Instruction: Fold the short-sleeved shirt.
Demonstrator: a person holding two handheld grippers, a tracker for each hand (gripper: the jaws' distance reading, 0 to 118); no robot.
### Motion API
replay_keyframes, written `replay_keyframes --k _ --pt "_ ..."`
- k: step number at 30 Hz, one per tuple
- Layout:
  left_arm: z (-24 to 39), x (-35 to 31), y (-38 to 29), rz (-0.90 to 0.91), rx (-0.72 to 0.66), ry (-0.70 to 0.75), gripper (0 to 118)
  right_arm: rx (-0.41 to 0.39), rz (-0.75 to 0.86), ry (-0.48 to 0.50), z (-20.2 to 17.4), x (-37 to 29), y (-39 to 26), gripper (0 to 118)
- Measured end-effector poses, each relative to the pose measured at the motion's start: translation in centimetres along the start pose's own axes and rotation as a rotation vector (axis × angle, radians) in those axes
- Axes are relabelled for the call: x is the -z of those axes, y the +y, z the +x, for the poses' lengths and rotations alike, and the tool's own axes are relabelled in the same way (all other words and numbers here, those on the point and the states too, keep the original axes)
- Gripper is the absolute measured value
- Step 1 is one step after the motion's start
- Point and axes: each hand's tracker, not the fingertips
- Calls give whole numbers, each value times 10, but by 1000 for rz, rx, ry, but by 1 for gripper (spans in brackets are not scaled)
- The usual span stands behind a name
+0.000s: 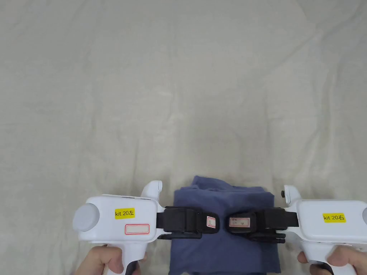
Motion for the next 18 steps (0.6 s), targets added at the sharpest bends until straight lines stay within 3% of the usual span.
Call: replay_keyframes --k 1,3,9,13,16,18 --pt "-6 -1 2 24 21 92 19 -6 6 -5 -3 -1 -1 0" --pt "-14 -4 1 -33 -46 -6 19 -30 10 -49 -11 -1 -2 0" --pt "-24 -45 11 6 -49 -4 19 -133 18 -108 -53 -3 -8 0" --pt "-40 -136 23 70 -74 103 19 -156 81 -86 -77 -1 -6 0" --pt "-82 -242 32 155 -125 207 19 -155 131 -73 -94 6 -1 0" --pt "-105 -322 37 205 -140 318 19 -196 167 -102 -110 12 1 0"
